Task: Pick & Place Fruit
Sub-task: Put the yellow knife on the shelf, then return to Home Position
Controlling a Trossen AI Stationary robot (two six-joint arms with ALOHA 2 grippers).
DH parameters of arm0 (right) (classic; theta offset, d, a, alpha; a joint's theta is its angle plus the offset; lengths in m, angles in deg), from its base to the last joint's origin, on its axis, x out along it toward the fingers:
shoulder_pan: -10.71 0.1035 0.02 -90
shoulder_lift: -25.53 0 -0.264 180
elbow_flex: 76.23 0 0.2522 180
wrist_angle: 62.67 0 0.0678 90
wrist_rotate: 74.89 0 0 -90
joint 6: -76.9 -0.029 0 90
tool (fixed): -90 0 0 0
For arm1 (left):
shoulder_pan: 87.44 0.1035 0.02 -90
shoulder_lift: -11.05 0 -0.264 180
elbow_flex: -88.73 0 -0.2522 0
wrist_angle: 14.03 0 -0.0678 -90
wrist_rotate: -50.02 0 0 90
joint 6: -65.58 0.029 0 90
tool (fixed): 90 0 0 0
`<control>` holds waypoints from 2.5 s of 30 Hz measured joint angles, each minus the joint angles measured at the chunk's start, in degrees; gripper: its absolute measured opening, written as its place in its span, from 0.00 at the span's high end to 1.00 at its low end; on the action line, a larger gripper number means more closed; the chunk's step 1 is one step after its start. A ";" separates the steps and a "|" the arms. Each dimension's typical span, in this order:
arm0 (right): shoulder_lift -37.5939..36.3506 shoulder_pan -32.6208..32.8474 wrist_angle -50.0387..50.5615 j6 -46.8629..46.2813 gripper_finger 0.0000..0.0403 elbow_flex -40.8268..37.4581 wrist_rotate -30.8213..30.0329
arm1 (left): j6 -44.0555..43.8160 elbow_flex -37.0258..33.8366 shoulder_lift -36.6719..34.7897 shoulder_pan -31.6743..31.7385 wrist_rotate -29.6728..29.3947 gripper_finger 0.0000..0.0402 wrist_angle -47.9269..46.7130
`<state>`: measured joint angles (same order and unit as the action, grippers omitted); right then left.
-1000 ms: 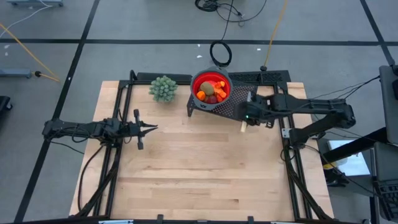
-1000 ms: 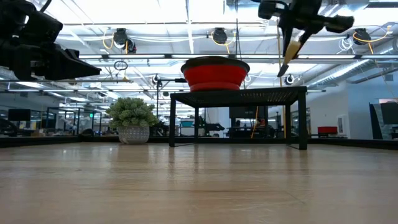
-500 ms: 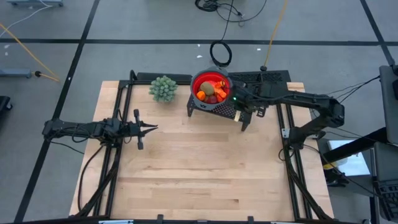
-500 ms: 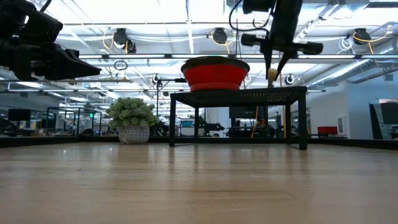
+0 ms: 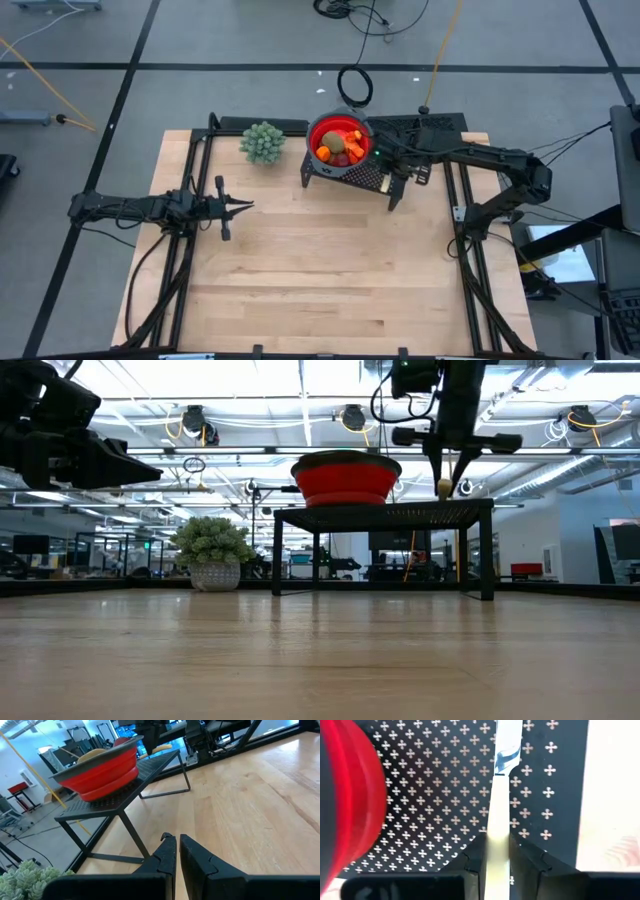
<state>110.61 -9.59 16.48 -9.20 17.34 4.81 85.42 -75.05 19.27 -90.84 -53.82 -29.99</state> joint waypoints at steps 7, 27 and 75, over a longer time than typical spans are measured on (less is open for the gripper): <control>1.00 0.00 0.95 -0.02 0.86 0.04 -0.14 | 0.57 0.00 0.02 0.00 -0.15 0.94 0.02; 2.01 0.02 0.39 1.32 0.75 0.02 -0.21 | 0.83 0.00 0.02 0.00 -0.20 0.94 0.02; -16.42 13.66 -10.11 39.33 1.00 0.00 -18.49 | -18.22 -0.17 0.01 -0.04 0.83 0.94 3.38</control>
<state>94.19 4.07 6.37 30.13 17.34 -13.68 67.20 -75.22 19.28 -90.89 -52.99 -26.61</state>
